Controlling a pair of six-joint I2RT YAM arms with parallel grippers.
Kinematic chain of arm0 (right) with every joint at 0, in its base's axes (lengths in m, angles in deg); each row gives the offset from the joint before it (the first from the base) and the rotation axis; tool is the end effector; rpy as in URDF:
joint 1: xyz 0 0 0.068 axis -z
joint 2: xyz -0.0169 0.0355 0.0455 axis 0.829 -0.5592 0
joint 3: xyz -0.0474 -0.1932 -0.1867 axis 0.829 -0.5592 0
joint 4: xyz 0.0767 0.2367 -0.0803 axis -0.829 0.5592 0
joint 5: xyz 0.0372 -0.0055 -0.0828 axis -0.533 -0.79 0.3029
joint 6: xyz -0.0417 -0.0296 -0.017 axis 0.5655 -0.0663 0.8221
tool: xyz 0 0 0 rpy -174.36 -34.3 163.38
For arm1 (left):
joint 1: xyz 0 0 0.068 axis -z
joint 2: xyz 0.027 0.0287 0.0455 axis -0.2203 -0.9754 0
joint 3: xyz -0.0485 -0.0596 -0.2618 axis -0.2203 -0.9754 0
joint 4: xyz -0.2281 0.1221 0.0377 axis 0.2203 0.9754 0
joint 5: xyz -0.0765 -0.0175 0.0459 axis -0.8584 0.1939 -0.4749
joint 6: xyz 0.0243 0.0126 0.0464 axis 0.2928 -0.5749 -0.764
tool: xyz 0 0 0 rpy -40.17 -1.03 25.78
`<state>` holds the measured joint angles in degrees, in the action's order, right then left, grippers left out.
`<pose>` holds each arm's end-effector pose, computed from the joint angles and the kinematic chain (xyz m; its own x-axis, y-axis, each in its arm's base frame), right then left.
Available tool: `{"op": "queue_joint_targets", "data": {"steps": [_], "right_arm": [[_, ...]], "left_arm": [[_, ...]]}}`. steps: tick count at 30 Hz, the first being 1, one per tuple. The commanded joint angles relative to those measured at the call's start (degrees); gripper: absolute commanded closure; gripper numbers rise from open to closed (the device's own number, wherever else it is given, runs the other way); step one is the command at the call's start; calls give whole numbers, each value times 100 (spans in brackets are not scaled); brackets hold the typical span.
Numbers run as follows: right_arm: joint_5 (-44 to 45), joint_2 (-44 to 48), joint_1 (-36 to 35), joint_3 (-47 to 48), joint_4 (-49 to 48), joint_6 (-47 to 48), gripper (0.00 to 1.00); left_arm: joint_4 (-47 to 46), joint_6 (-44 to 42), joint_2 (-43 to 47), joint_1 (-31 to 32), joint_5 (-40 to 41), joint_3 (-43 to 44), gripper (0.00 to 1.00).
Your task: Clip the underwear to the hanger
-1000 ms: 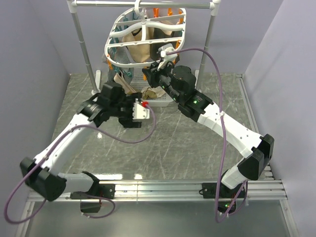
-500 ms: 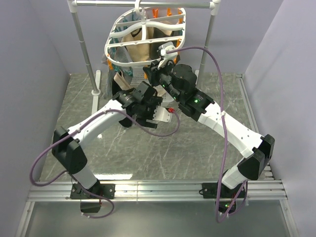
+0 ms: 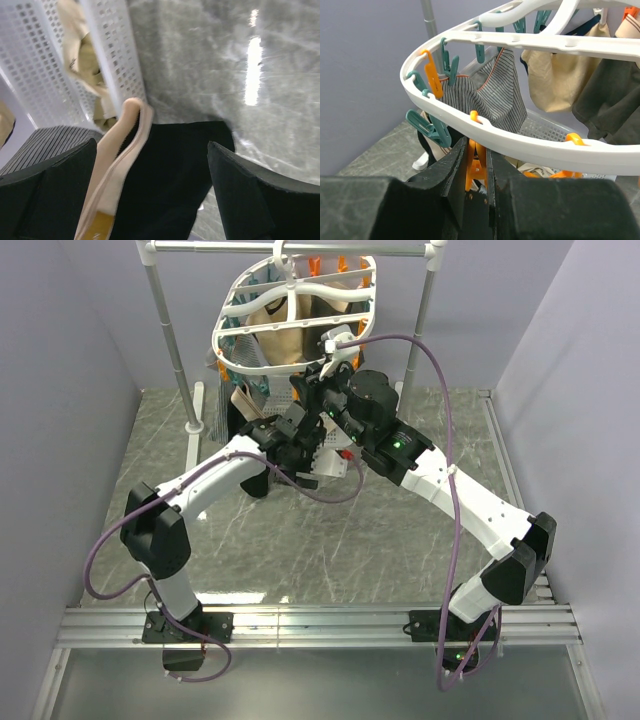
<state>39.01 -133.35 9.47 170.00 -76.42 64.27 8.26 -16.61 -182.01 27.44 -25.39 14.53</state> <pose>0.2521 0.2582 0.4662 0.0460 0.0933 -0.9946 -0.6165 0.7860 0.0452 0.2876 -0.2392 0.2990 0.2443 0.9503 -0.1928 0.8538 -0.1165 0.5074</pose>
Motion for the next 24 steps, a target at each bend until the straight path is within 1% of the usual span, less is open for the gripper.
{"op": "queue_joint_targets", "data": {"steps": [1,8,14,24], "right_arm": [[113,55,-24,145,5,46,100],[105,90,-32,110,22,11,100],[87,108,-32,48,22,-15,100],[52,99,-32,30,23,-42,100]], "left_arm": [[-167,-183,-128,-140,118,417,1],[-53,-465,-435,-430,56,637,1],[79,-597,-760,-553,-49,1032,1],[1159,-562,-1455,-729,-278,2025,1]]}}
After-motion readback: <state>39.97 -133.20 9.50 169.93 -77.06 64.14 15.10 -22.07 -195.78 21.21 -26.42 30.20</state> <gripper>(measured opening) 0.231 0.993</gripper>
